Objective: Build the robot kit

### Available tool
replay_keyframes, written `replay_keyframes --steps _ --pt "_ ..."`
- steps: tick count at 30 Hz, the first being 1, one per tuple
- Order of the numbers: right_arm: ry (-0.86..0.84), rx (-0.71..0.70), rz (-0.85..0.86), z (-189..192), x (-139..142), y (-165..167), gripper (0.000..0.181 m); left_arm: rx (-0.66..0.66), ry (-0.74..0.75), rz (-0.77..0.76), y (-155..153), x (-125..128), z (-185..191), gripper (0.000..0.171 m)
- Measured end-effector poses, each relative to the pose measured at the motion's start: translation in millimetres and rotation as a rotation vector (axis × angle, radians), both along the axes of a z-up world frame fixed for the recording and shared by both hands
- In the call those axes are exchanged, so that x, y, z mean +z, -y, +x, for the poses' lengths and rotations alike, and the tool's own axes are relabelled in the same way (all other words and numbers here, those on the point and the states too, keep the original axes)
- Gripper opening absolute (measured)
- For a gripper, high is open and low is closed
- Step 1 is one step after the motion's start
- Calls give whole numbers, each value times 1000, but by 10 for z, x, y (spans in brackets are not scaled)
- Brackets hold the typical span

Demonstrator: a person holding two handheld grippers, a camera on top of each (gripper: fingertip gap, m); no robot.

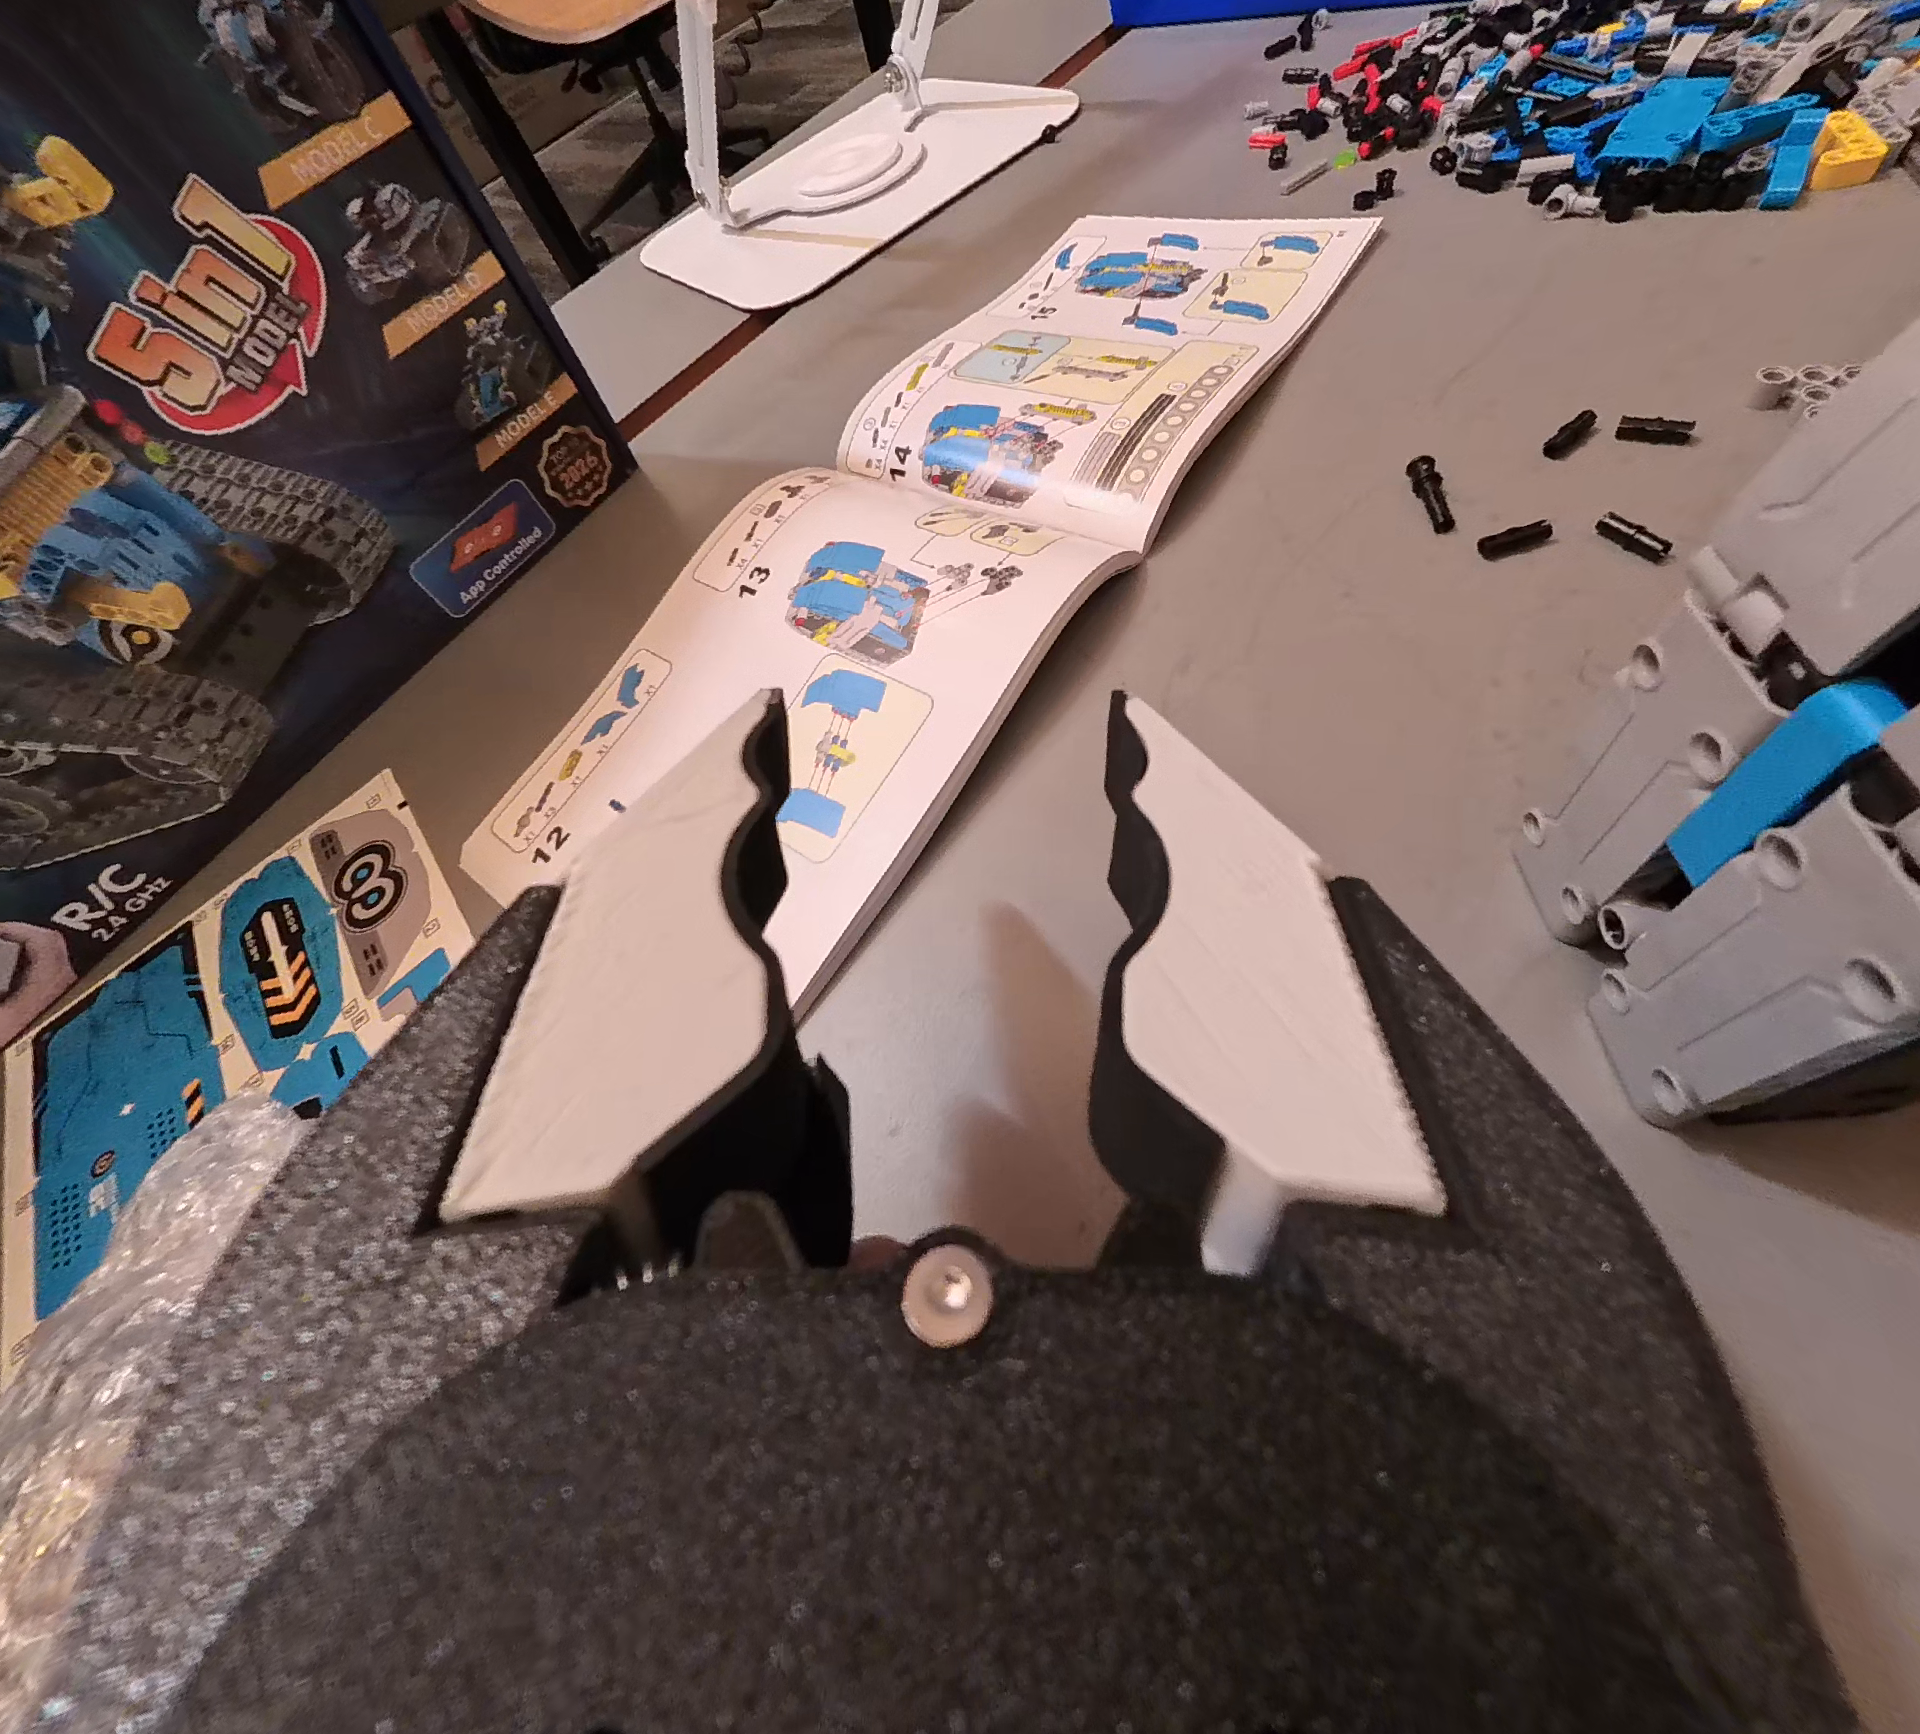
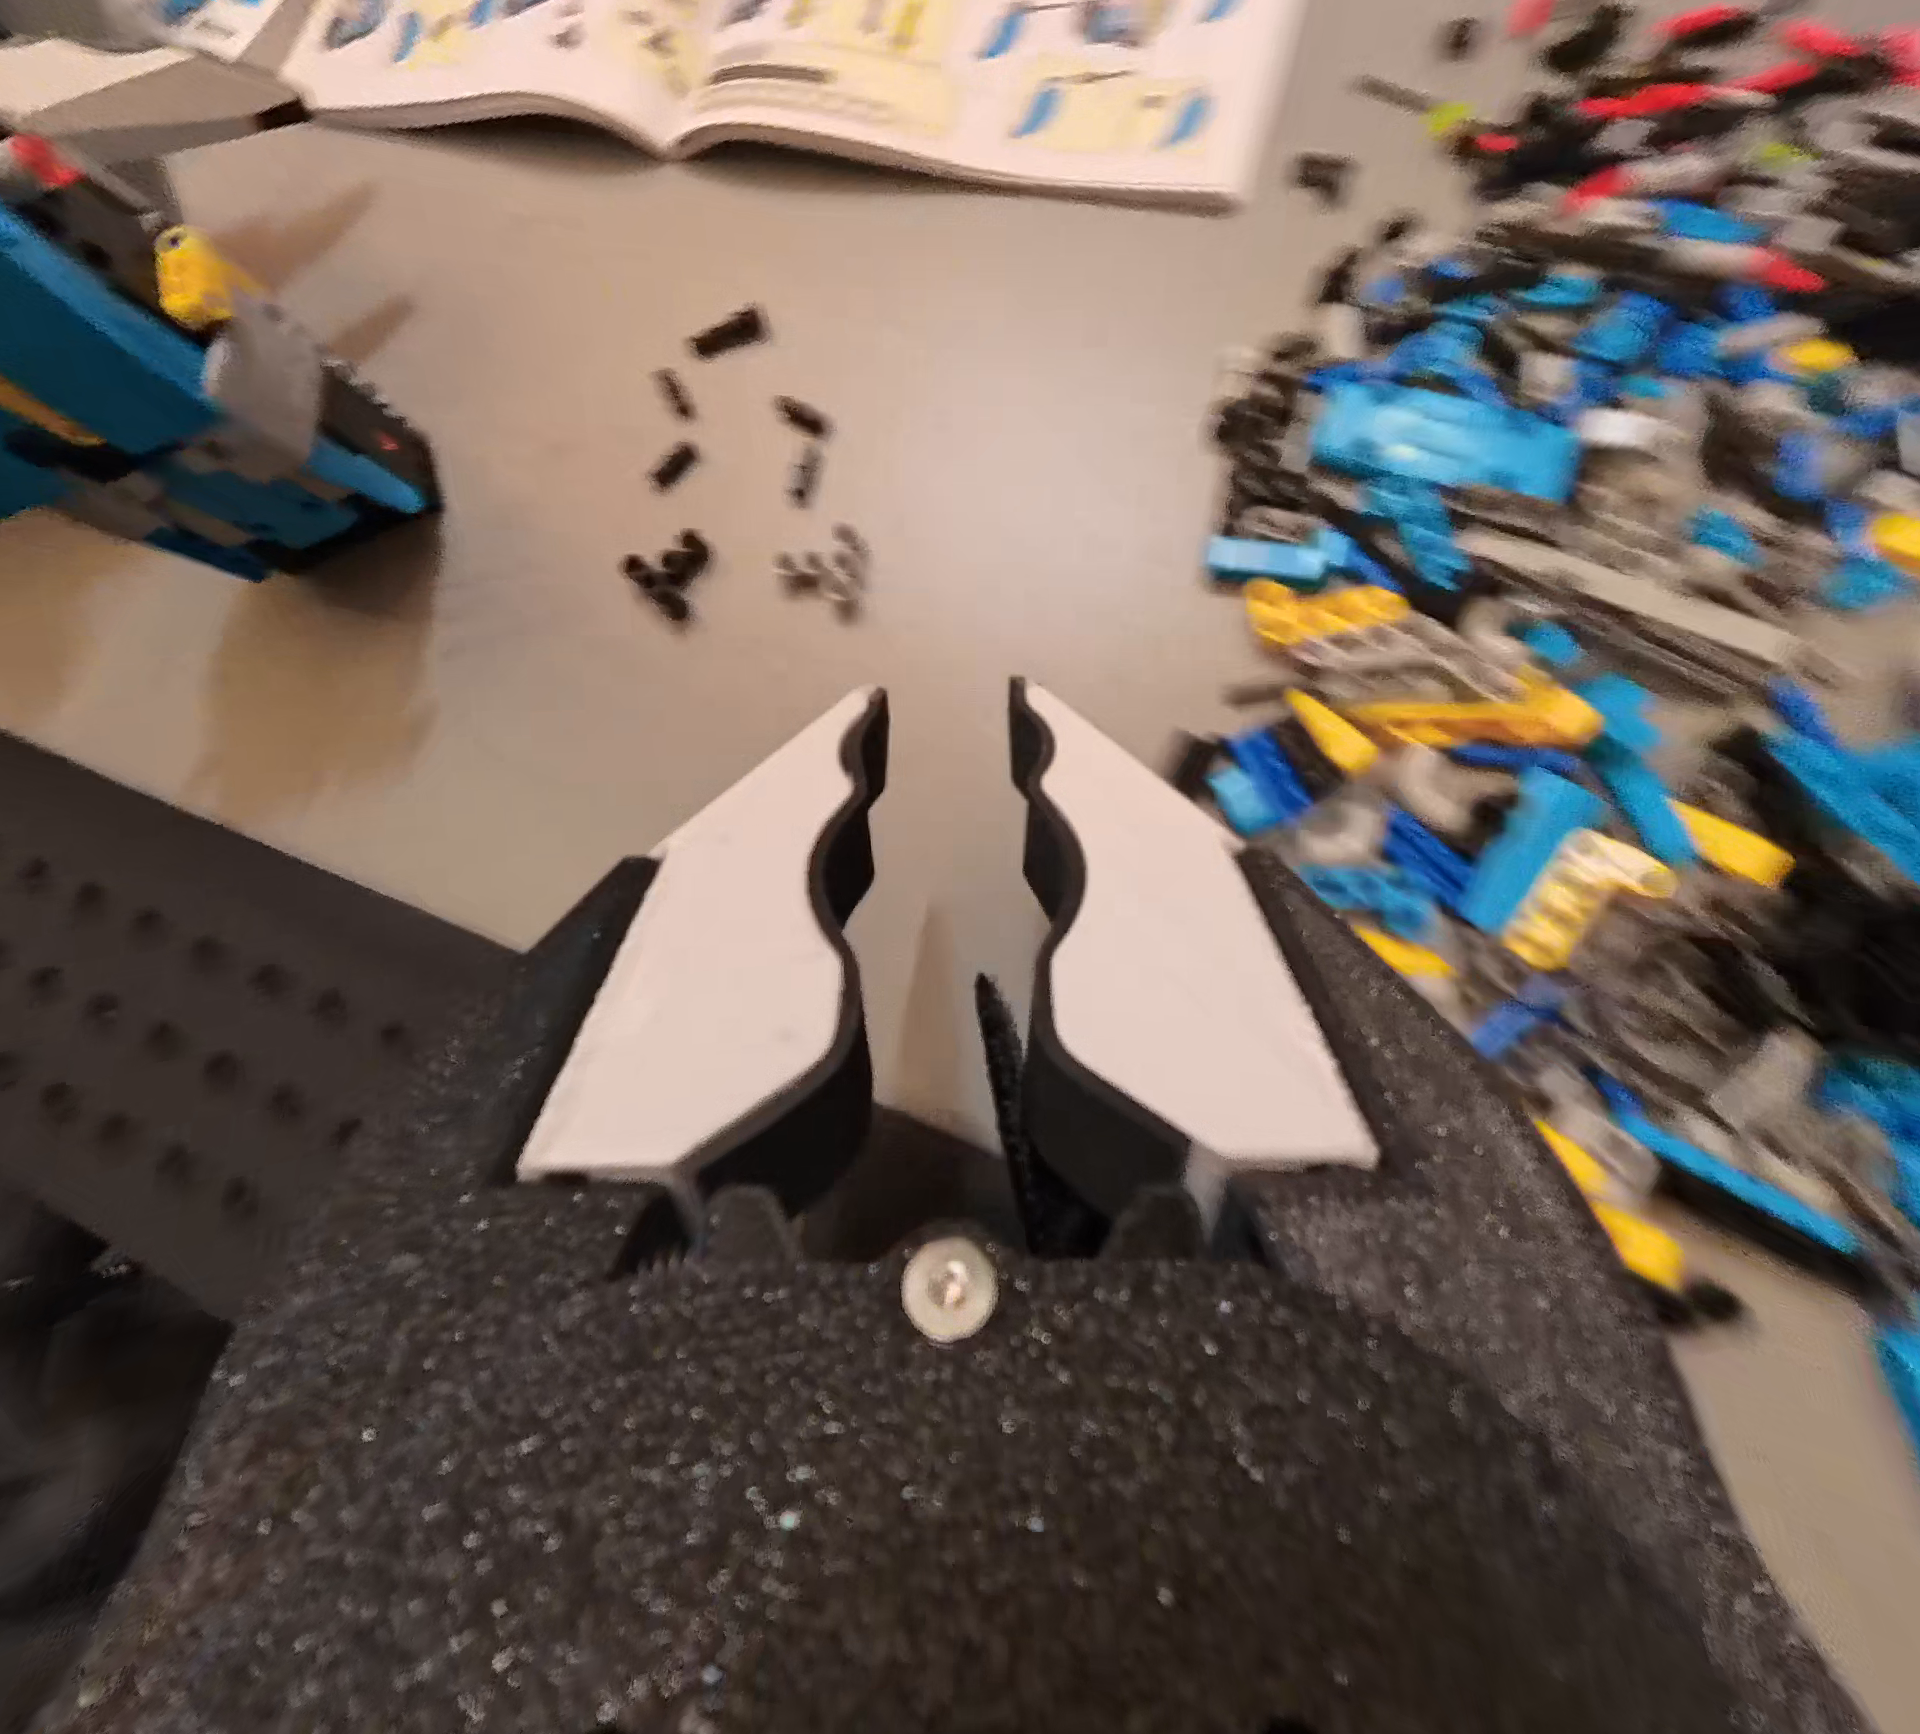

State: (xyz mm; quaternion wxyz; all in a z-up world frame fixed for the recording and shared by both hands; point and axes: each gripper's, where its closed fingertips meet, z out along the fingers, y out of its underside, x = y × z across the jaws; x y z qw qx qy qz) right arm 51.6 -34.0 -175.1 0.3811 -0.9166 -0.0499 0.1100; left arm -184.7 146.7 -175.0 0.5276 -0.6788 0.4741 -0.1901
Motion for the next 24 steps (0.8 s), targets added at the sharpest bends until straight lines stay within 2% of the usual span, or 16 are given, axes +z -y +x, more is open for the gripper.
replay_keyframes --steps 2,5,9,11,16,20,24 --pt "-21 -73 12 332 101 135 23 -1 -3 1 2 -3 1 61" --pt "-99 -87 48 622 238 240 20 -1 -5 4 4 -4 4 61" --pt "53 -41 59 953 205 134 22 0 -6 4 3 -5 4 61" --pt "71 16 32 947 99 25 25 1 -4 2 0 -4 2 61" --pt "-35 57 13 872 -92 -258 26 0 -2 2 2 -1 2 61" --pt "111 63 -50 909 -357 -333 28 -4 -10 12 13 -6 8 61" --pt "162 58 -100 941 -483 -323 26 -5 -10 11 13 -6 9 61"
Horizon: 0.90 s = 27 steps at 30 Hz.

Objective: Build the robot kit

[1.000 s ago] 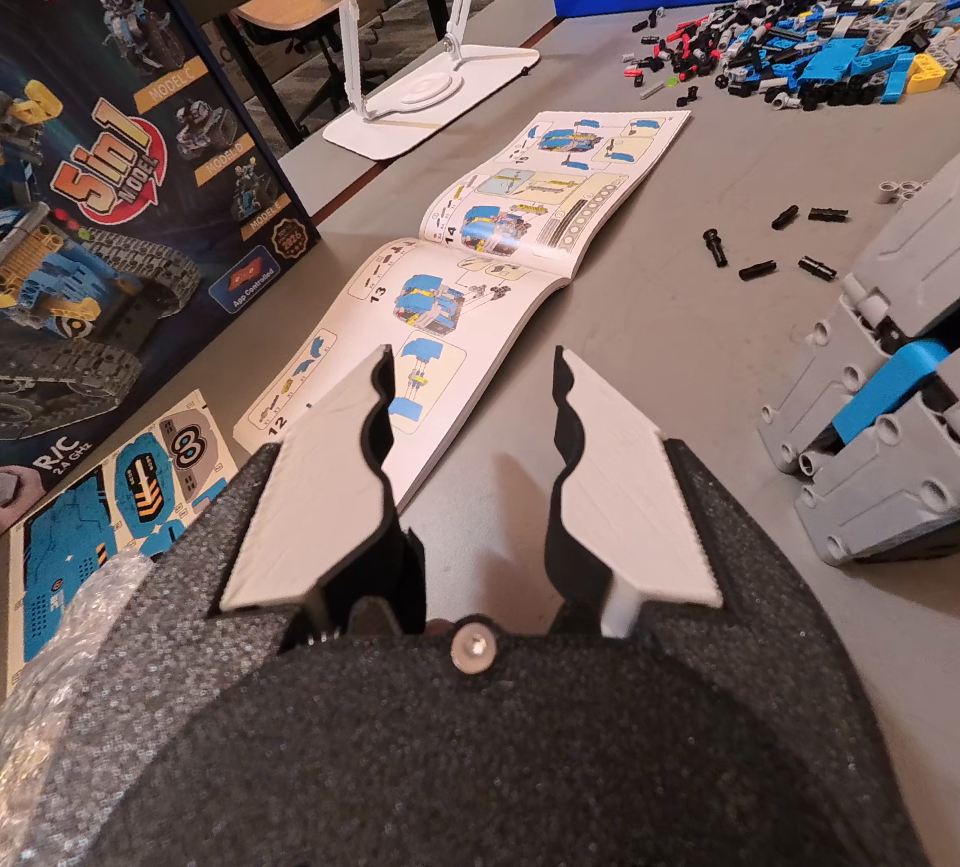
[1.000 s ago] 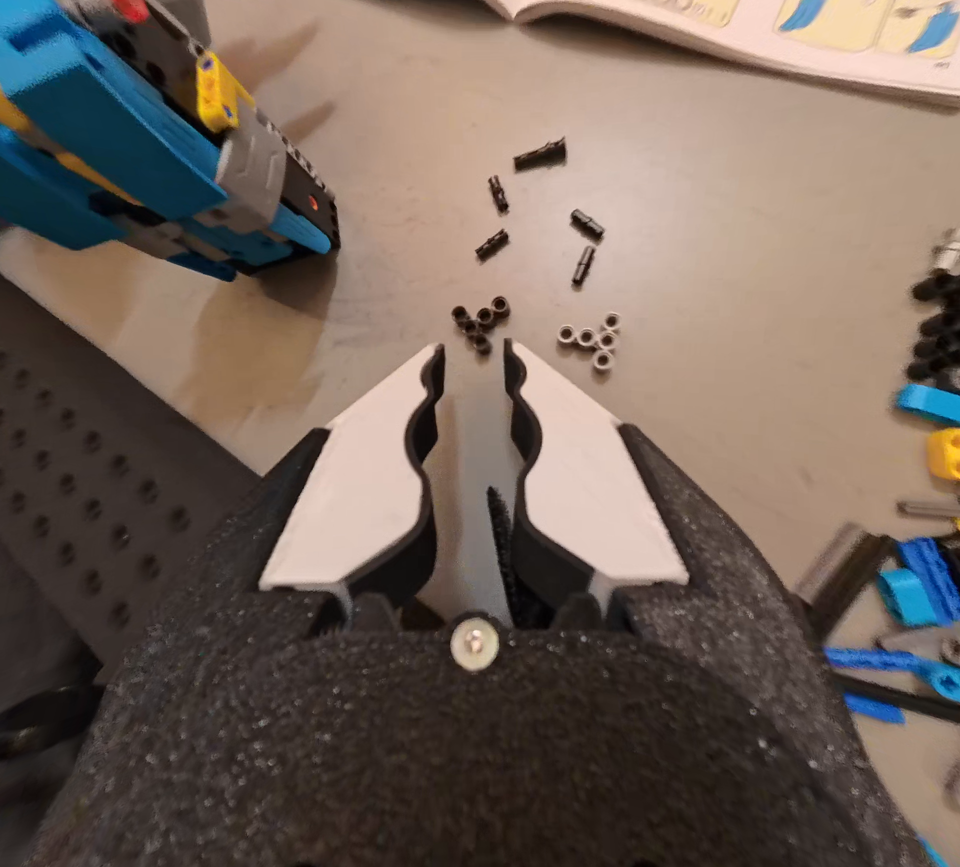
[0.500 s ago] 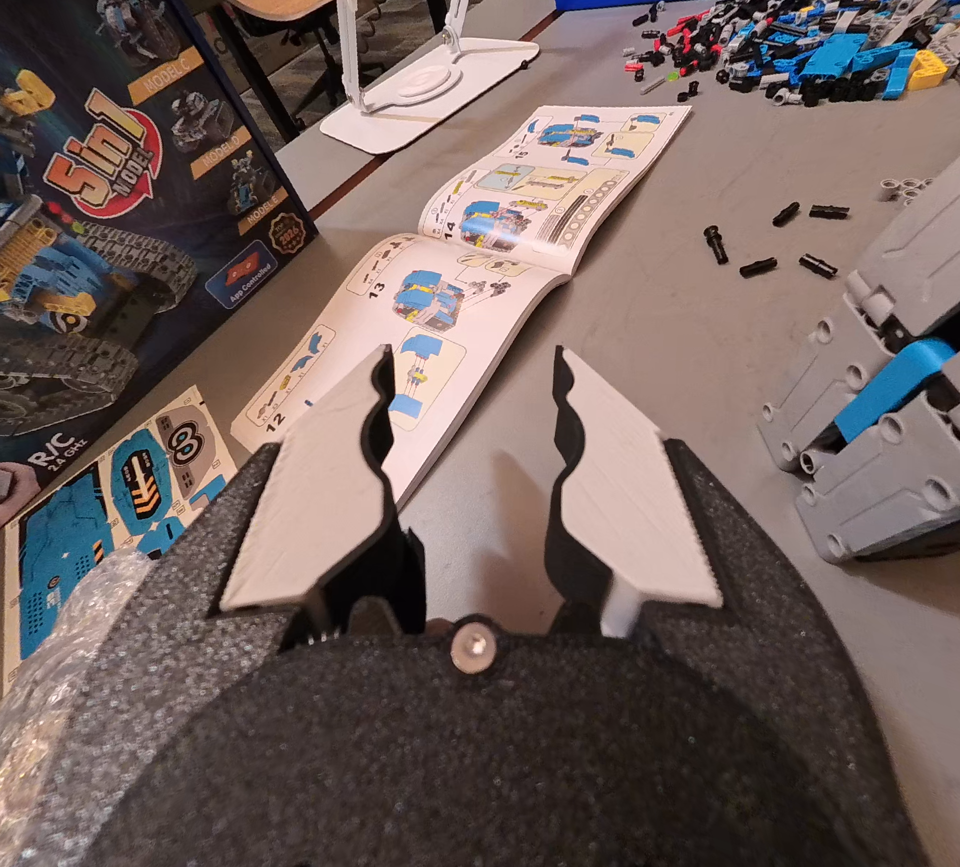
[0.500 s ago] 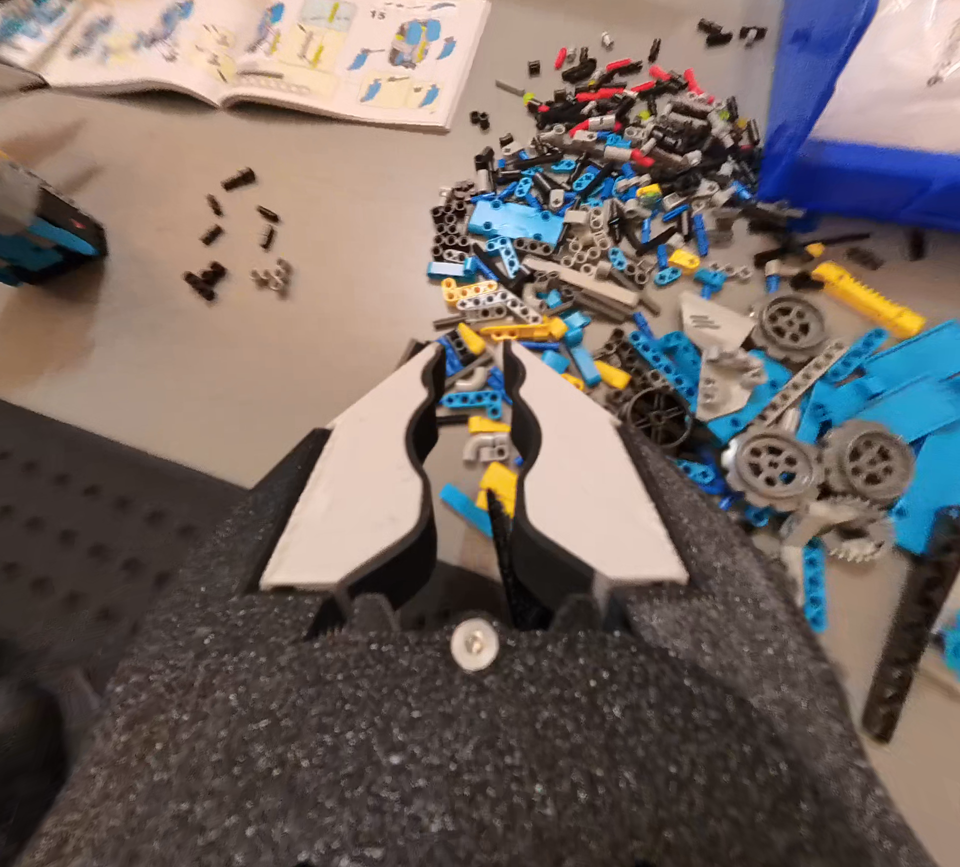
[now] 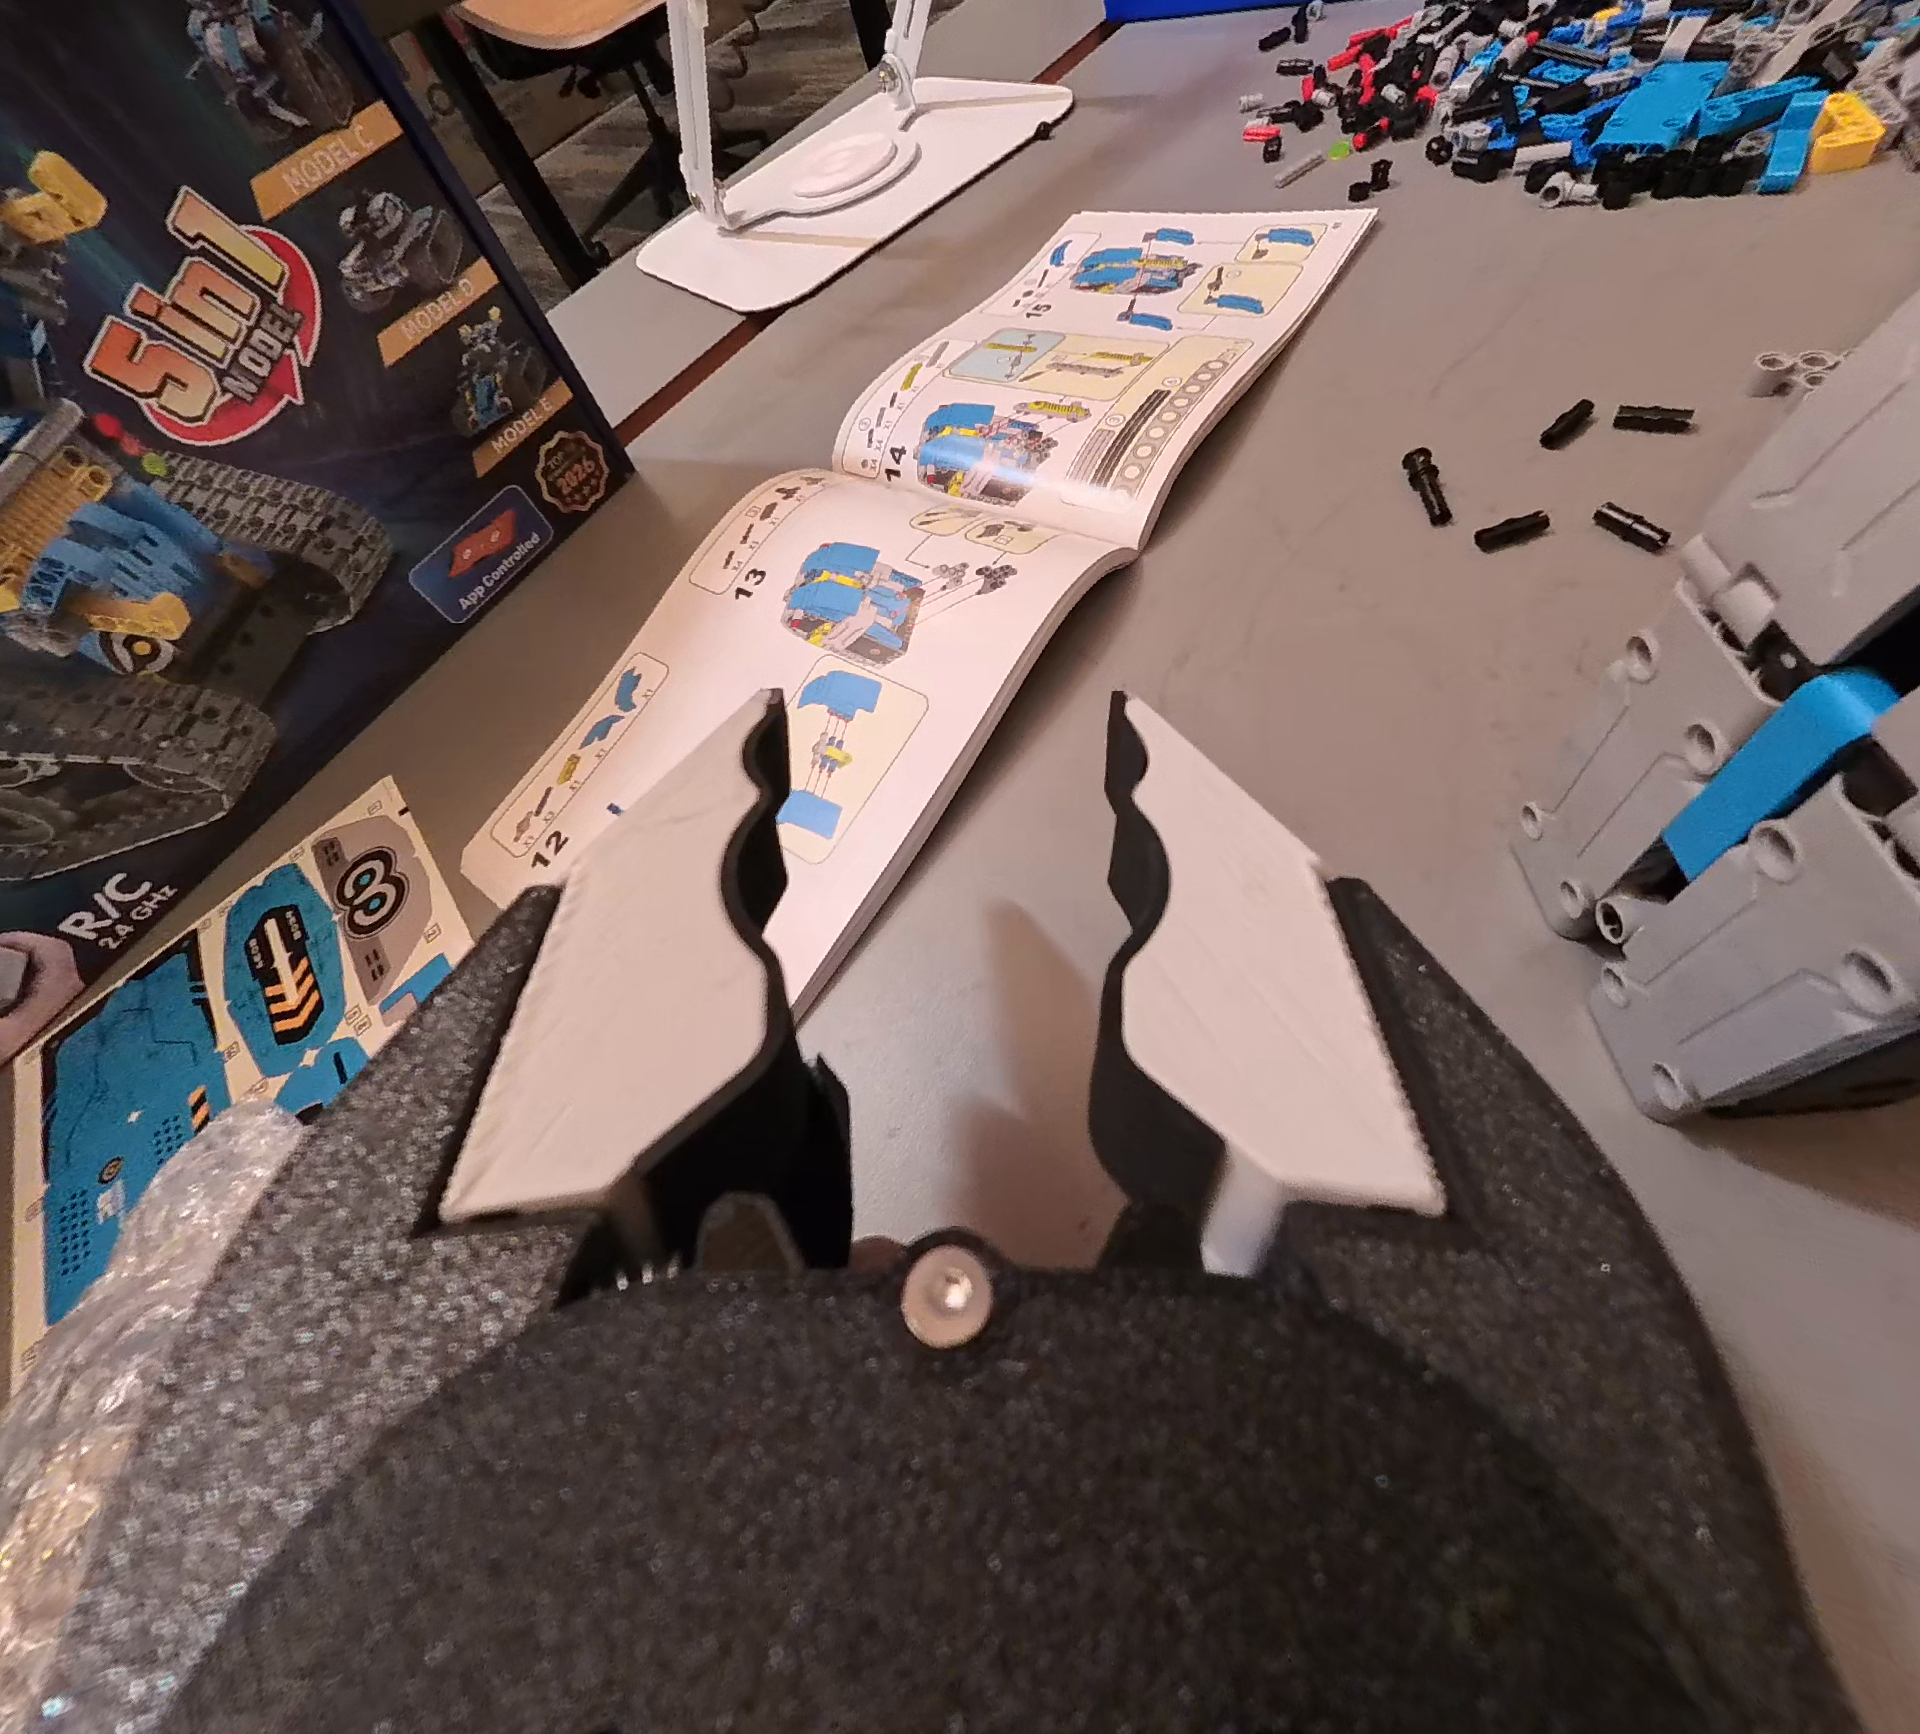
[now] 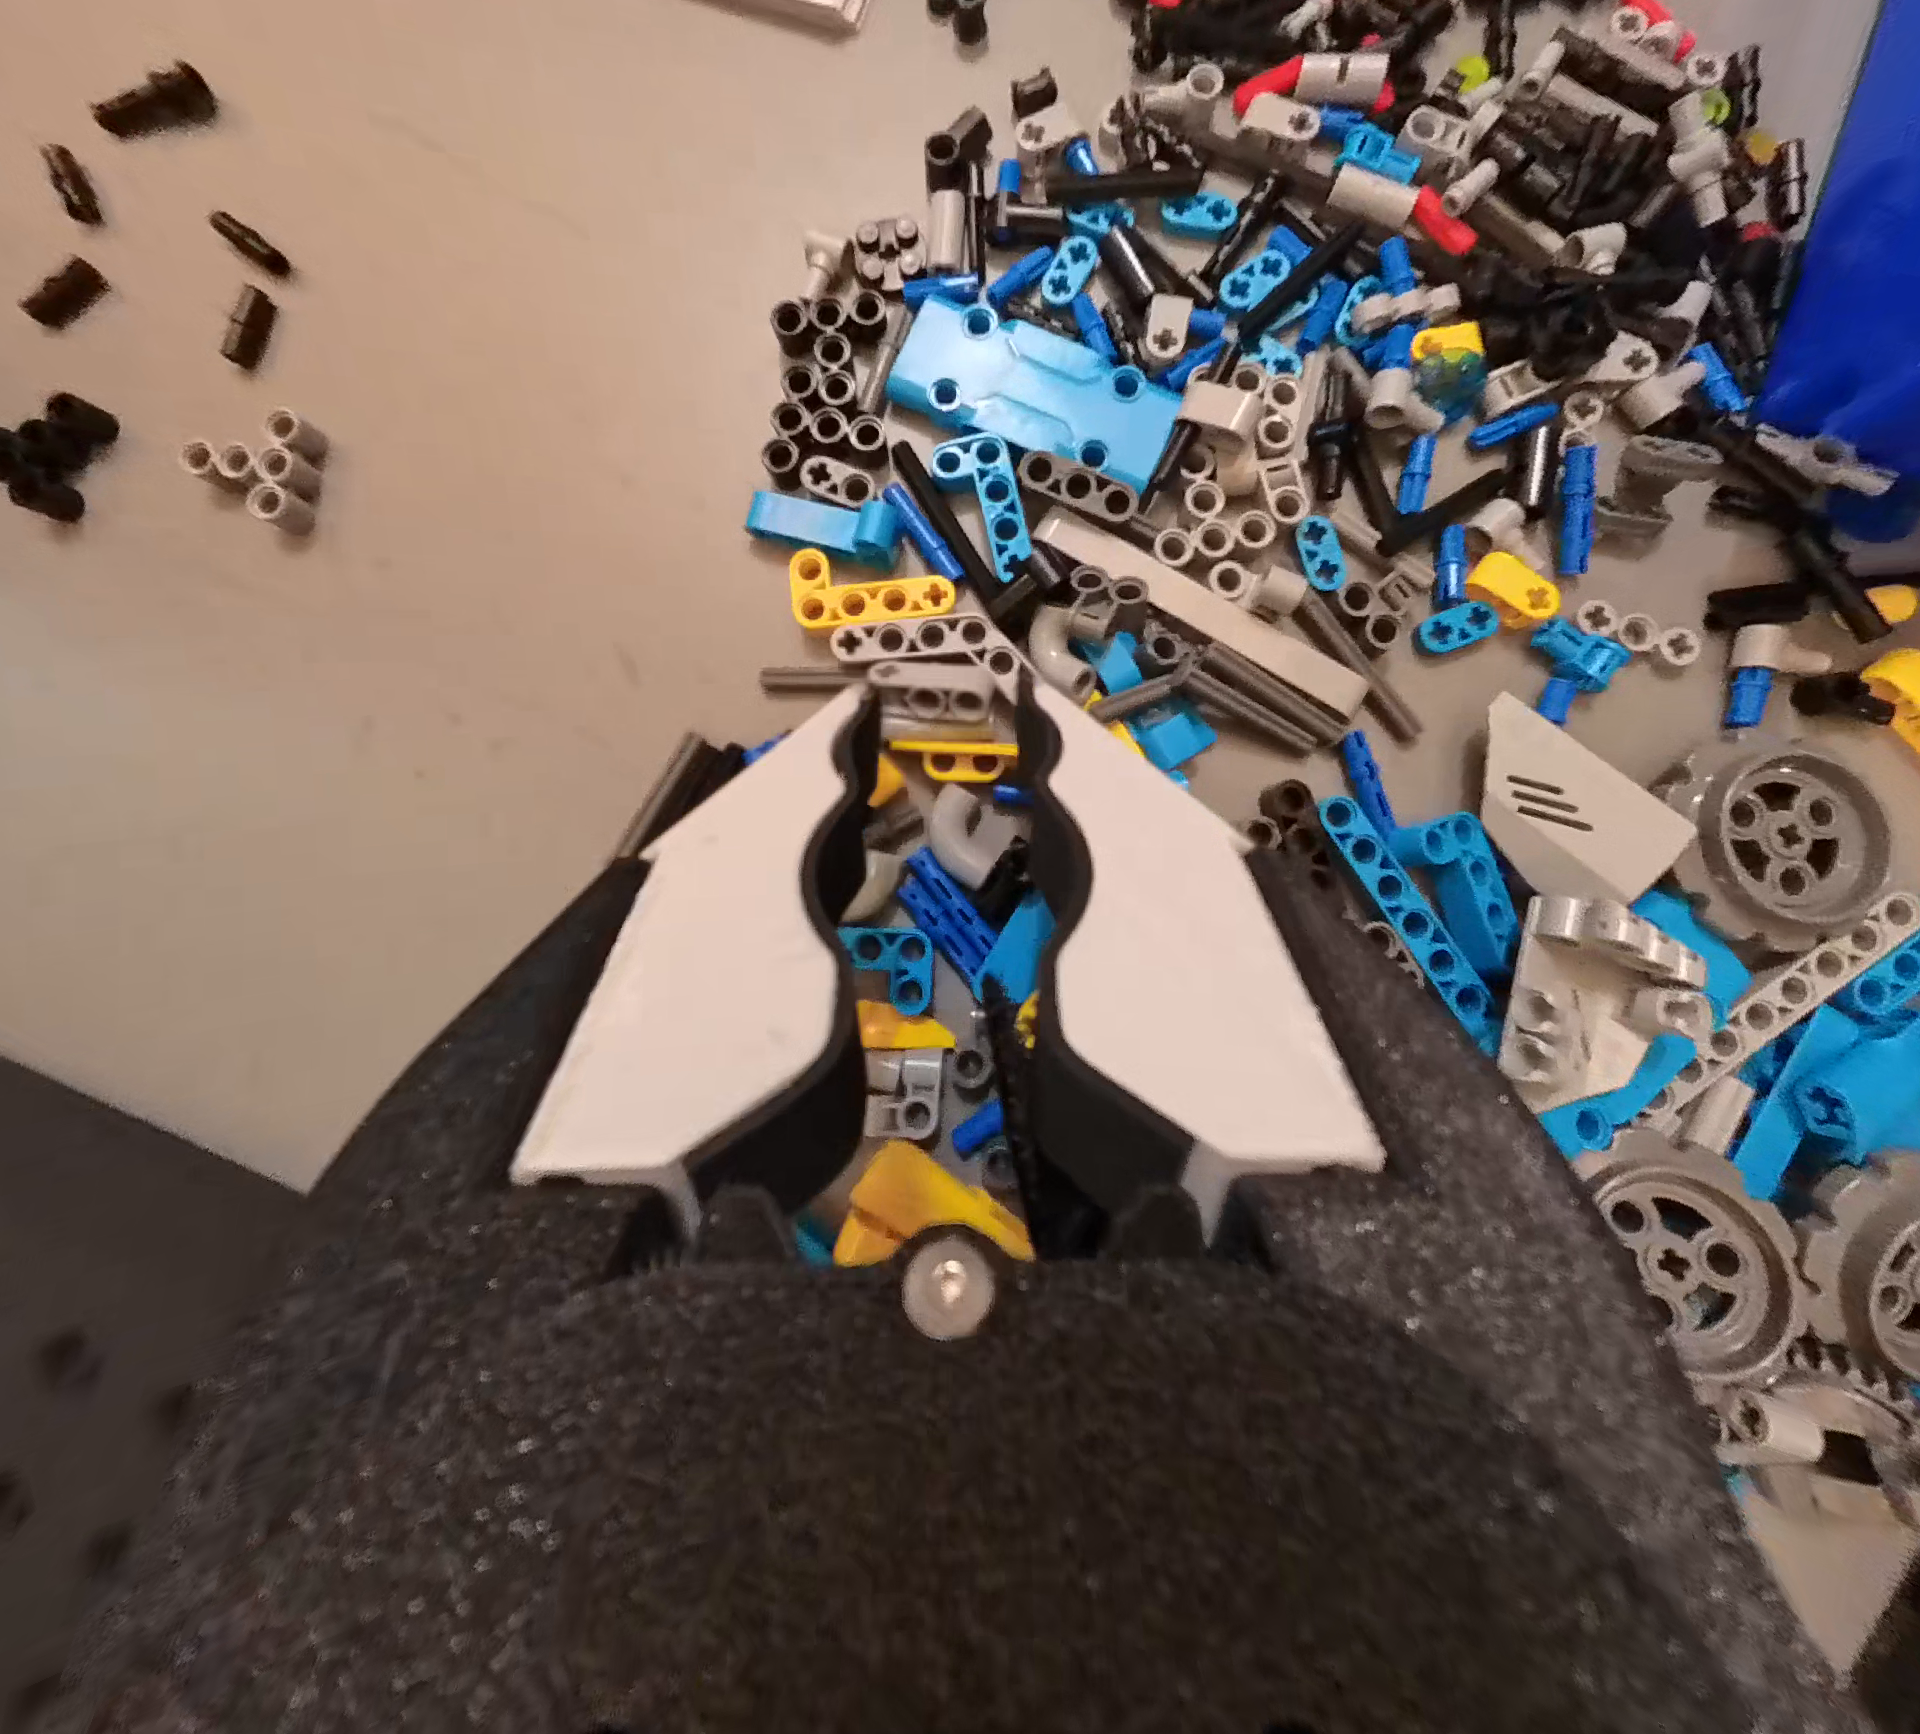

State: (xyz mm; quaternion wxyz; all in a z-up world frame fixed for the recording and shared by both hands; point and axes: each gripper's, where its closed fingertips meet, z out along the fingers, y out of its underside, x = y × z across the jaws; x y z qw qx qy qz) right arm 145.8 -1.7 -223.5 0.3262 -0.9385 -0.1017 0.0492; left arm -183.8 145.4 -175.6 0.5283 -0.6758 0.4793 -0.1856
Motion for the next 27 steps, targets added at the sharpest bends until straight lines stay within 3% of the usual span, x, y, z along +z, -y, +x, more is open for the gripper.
replay_keyframes --steps 4,16,20,27 --pt "-9 -33 -14 110 6 65 16 0 2 -3 -1 0 -1 61" --pt "46 -140 -6 566 160 229 16 -1 3 -2 1 2 -1 61" --pt "120 -206 -5 883 245 342 15 -2 4 -1 2 4 -2 61" --pt "-48 -214 36 811 242 312 15 -2 2 -3 1 0 0 61"
